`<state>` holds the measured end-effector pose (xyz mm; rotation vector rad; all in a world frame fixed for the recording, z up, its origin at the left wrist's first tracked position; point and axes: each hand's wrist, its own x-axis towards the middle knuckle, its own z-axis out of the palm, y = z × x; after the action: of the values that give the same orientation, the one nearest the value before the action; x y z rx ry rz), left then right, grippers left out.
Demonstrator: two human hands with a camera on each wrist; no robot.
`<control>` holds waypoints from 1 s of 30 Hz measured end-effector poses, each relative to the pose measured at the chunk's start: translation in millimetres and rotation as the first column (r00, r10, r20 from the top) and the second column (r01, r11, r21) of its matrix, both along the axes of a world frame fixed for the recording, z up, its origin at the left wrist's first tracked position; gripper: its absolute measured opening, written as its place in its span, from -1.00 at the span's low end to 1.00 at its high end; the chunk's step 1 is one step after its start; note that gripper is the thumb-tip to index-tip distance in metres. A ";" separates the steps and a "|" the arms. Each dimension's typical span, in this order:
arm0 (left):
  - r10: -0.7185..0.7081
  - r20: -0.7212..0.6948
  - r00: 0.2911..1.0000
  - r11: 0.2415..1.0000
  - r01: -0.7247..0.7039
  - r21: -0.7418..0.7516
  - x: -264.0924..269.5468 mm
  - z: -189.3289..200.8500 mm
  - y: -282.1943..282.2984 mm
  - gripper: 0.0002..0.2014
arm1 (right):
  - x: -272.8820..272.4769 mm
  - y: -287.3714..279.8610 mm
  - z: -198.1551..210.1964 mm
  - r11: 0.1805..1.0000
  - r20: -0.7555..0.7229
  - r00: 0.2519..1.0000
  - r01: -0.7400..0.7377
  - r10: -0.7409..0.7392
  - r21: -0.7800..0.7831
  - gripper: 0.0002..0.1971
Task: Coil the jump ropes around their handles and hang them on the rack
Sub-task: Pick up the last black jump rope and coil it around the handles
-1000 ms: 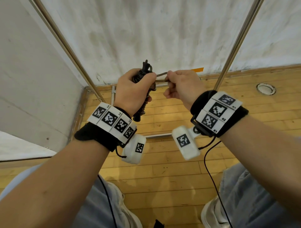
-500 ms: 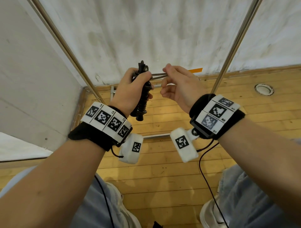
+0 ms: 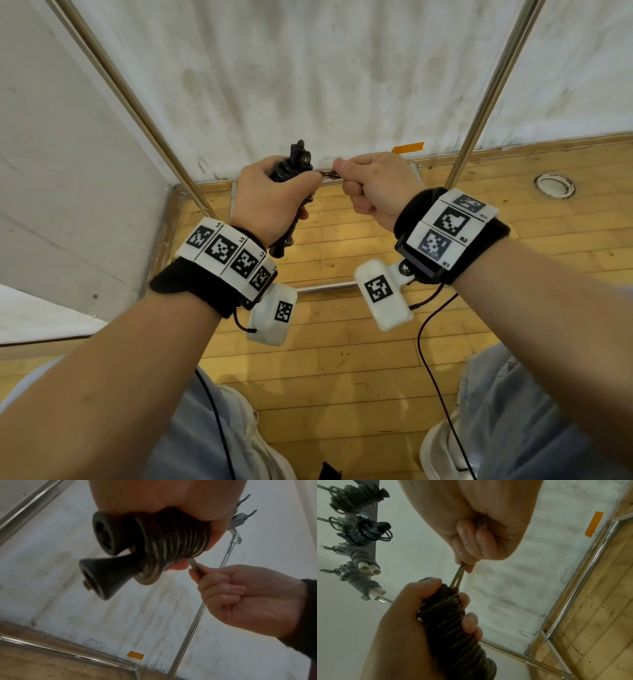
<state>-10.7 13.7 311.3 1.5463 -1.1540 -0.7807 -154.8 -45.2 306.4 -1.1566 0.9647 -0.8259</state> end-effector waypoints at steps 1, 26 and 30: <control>-0.007 0.004 1.000 1.000 0.007 0.004 -0.1 -0.9 -0.7 -0.92 | -2.2 -2.5 -0.6 1.000 -0.007 1.000 0.021 -0.021 0.003 -0.79; -0.274 0.028 0.961 0.960 0.275 -0.057 -21.3 75.8 20.7 -0.83 | -14.8 43.1 98.5 0.857 -0.050 0.979 0.148 -0.198 -0.493 -0.84; -0.306 0.018 0.952 0.940 0.305 -0.150 -35.1 110.4 23.9 -0.84 | -31.6 55.1 129.8 0.786 -0.114 0.964 0.123 -0.239 -0.606 -0.86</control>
<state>-45.8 37.6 421.7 1.2536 -1.4371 -0.8784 -186.5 9.9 436.2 -1.7268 1.0104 -1.2527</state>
